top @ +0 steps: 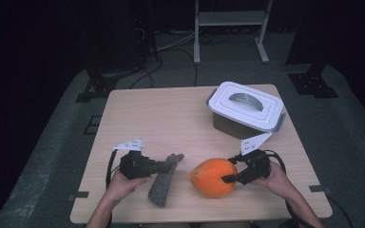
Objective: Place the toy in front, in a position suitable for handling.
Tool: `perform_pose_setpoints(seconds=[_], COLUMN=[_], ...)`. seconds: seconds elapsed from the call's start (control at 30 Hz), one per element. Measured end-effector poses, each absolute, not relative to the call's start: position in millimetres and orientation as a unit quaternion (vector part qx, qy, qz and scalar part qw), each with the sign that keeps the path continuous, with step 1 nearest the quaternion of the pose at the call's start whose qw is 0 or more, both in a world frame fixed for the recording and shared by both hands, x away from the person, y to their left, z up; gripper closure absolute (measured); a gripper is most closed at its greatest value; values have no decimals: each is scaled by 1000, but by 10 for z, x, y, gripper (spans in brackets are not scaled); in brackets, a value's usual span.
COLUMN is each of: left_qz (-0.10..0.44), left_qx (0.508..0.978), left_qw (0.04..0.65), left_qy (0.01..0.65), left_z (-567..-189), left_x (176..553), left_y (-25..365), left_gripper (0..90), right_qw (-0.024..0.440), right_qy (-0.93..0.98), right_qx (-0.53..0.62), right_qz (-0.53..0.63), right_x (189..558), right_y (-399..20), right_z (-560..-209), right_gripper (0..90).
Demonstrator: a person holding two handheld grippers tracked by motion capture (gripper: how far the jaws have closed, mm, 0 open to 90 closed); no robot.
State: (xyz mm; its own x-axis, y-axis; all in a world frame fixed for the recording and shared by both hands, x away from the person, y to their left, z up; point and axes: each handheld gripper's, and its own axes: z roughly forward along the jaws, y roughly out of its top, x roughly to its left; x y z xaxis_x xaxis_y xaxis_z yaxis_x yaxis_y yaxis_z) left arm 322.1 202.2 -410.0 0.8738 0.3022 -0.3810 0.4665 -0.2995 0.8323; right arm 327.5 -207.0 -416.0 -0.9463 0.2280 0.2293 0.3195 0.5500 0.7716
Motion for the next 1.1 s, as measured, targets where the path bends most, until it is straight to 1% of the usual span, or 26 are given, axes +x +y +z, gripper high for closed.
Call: perform_pose_setpoints(seconds=[0.3,0.5,0.63,0.8,0.87,0.93,0.97,1.03,1.1], left_qz=[-24,18,20,1,-10,-19,-20,-23,-24], left_qx=[794,807,808,818,820,827,829,832,828], left_qw=[539,501,492,475,473,463,461,459,470], left_qy=[280,312,324,325,323,319,317,309,306], left_z=[-3933,-3903,-3986,-4215,-4301,-4353,-4359,-4351,-4324], left_x=[3126,3083,3110,3221,3266,3296,3298,3295,3284], left_y=[2701,3044,3048,2818,2711,2609,2582,2538,2527], left_gripper=[775,774,771,749,723,668,640,618,578], right_qw=[54,55,55,54,55,52,47,44,41], right_qy=[-877,-875,-874,-874,-873,-873,-874,-873,-872], right_qx=[-160,-161,-161,-159,-162,-162,-158,-153,-148], right_qz=[-450,-453,-455,-455,-457,-457,-457,-461,-464], right_x=[3285,3293,3293,3292,3278,3254,3233,3208,3202], right_y=[-2074,-2064,-2051,-2044,-2050,-2051,-2042,-2026,-2000], right_z=[-4164,-4164,-4163,-4160,-4160,-4146,-4131,-4112,-4089], right_gripper=[339,338,339,344,371,412,429,451,469])
